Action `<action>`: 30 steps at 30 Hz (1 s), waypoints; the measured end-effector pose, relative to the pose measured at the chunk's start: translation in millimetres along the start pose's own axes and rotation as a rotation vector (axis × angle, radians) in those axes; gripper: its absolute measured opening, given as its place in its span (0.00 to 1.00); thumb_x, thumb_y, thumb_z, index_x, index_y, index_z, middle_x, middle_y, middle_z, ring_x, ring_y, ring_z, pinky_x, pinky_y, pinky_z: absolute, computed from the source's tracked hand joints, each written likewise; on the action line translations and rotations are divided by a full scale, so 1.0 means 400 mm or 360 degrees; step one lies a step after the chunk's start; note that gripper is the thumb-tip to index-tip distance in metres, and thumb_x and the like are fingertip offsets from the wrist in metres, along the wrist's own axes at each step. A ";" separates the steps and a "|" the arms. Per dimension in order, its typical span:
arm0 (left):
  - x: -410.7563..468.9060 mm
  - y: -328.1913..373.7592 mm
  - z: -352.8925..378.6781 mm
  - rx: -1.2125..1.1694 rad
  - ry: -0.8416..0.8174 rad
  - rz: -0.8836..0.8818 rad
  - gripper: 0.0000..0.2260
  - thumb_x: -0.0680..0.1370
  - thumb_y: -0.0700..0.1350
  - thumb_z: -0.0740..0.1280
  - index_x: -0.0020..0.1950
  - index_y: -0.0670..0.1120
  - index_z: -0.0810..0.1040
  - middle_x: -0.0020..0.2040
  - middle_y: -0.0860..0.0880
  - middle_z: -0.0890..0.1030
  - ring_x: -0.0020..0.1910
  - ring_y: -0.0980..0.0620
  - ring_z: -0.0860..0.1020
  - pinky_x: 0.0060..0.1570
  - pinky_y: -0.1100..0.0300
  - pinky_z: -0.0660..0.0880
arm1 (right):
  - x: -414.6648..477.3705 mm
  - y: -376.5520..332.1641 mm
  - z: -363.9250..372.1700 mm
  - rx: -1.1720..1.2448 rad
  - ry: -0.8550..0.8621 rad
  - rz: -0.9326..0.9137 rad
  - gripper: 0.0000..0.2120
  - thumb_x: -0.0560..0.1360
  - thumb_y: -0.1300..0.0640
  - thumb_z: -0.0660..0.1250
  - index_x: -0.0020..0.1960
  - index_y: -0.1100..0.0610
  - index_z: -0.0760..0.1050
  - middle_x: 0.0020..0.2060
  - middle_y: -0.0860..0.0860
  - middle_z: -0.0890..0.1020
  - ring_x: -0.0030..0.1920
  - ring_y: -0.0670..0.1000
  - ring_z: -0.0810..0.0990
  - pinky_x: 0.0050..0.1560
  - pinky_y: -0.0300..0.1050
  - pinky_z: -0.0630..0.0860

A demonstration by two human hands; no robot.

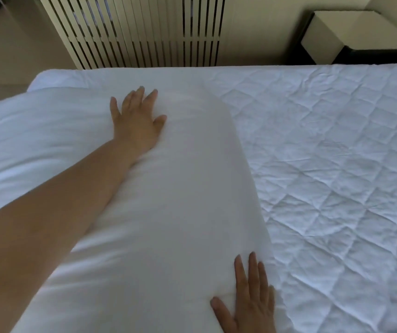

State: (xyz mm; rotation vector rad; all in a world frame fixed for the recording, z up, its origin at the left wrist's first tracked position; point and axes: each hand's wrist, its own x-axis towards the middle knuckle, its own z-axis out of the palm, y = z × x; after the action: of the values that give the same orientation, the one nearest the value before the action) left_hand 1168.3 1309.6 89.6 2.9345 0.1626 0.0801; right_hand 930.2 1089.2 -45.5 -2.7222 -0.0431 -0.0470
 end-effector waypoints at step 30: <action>-0.702 -0.110 0.023 0.0019 0.0357 -0.0526 0.37 0.69 0.62 0.44 0.71 0.44 0.66 0.73 0.40 0.62 0.73 0.42 0.58 0.71 0.52 0.45 | 0.029 -0.008 -0.274 0.0842 -0.0362 0.0445 0.36 0.75 0.44 0.61 0.76 0.50 0.46 0.76 0.51 0.50 0.75 0.52 0.48 0.73 0.52 0.48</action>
State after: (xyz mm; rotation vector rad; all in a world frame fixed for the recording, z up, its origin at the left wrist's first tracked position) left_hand 885.7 1318.6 59.4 2.8582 0.6781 0.3576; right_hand 938.5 1047.8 56.2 -2.1693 0.2275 0.3108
